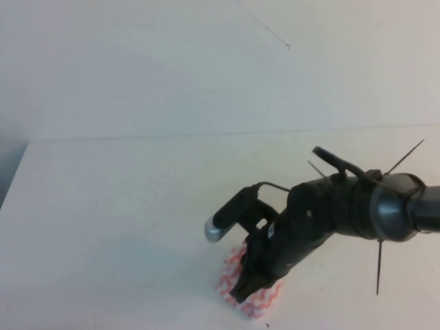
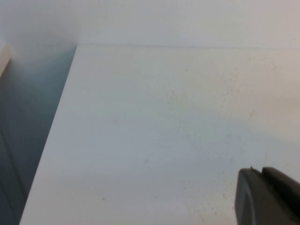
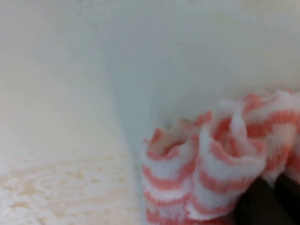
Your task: Wipe the table
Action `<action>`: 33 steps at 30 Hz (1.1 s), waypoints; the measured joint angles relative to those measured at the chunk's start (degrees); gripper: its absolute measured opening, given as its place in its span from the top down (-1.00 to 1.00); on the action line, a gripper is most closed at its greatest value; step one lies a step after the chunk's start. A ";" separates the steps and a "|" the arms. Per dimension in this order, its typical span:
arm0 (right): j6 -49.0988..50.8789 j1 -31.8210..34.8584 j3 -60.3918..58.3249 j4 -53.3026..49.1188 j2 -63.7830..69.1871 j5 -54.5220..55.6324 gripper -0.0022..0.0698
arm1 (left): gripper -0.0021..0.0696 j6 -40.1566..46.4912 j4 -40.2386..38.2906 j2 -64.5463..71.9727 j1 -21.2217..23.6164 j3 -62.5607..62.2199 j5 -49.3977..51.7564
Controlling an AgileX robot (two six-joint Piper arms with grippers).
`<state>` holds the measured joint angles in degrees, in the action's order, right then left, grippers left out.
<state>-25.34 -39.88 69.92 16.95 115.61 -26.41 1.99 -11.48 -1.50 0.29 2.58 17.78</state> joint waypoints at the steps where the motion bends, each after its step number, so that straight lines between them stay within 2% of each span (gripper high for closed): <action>1: 0.00 -1.15 0.00 0.11 0.00 0.00 0.88 | 0.94 0.00 0.00 0.00 0.00 0.00 0.00; 13: -0.50 -19.03 0.13 0.56 -0.22 -4.49 0.88 | 0.94 0.00 0.00 0.00 0.00 0.00 0.00; 19: -1.03 -21.54 0.13 -0.37 -0.37 -6.45 0.88 | 0.94 0.00 0.00 0.00 0.00 0.00 0.00; 23: 2.14 -19.31 0.13 -5.78 -0.82 -7.20 0.88 | 0.94 0.00 0.00 0.00 0.00 0.00 0.00; 26: 4.67 -14.80 0.13 -9.72 -1.05 -7.57 0.88 | 0.94 0.00 0.00 0.00 0.00 0.00 0.00; 33: 5.11 0.94 0.13 -10.66 -1.04 -5.76 0.88 | 0.94 0.00 0.00 0.00 0.00 0.00 0.00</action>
<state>-20.23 -38.95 70.05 6.29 114.57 -32.17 1.99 -11.48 -1.50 0.29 2.58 17.78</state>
